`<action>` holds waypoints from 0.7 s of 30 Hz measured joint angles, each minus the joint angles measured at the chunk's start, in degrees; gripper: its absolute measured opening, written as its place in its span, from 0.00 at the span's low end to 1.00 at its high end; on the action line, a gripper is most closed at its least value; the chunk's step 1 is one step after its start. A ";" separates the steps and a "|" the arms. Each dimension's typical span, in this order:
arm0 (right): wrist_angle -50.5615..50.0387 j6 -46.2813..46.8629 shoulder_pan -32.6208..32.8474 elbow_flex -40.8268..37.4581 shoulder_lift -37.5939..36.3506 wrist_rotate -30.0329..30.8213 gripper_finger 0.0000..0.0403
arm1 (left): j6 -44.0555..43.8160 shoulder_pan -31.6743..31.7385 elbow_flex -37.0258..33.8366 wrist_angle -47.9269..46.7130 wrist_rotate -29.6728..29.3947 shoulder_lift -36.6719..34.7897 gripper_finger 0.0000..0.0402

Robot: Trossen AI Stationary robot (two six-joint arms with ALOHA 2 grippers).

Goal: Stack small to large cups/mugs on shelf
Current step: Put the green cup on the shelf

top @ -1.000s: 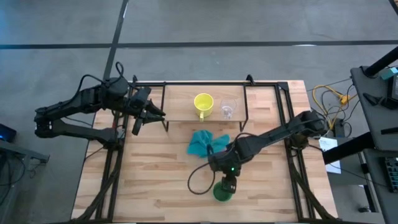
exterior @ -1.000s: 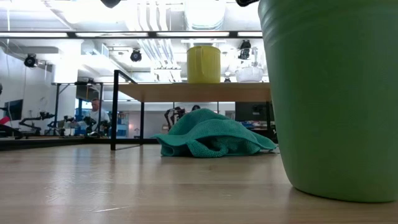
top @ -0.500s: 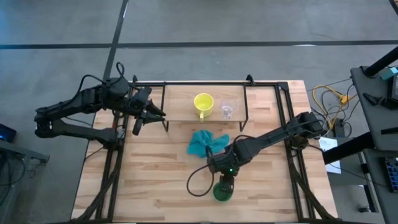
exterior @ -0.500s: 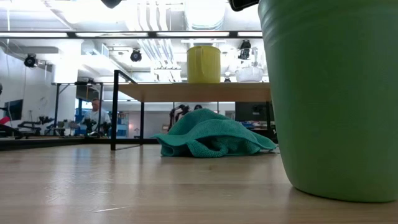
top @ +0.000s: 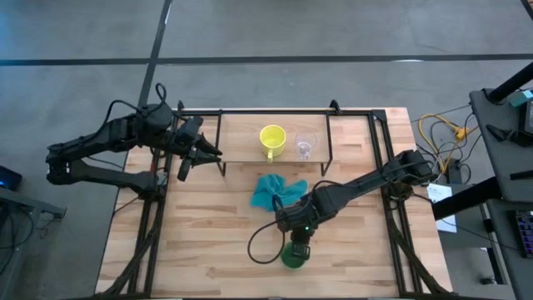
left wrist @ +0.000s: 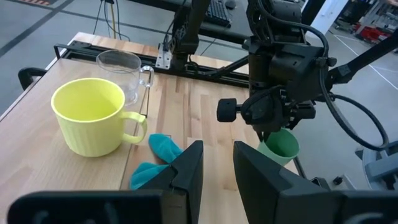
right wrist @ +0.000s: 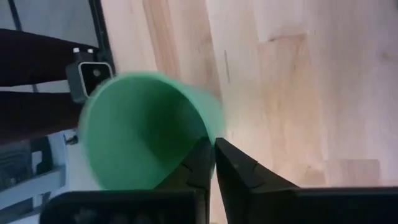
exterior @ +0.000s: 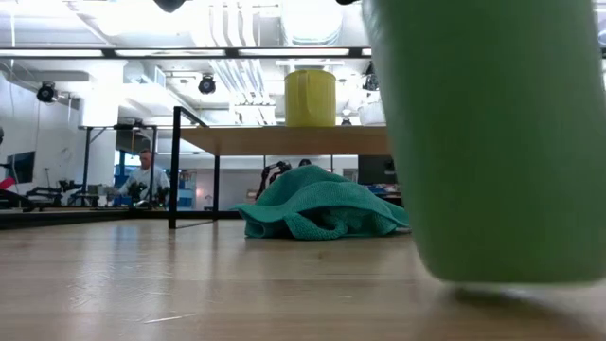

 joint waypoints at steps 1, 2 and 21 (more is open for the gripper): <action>-0.15 -0.09 -0.05 0.06 0.00 0.45 0.03 | 0.00 0.00 0.00 0.01 0.00 0.00 0.19; -0.13 -0.14 -0.05 0.06 0.00 0.90 0.03 | 0.00 0.00 0.00 -0.02 0.00 0.00 0.19; -2.04 4.69 -7.68 8.41 -0.91 15.93 0.02 | 3.16 -1.31 -0.57 -2.00 13.31 0.70 0.19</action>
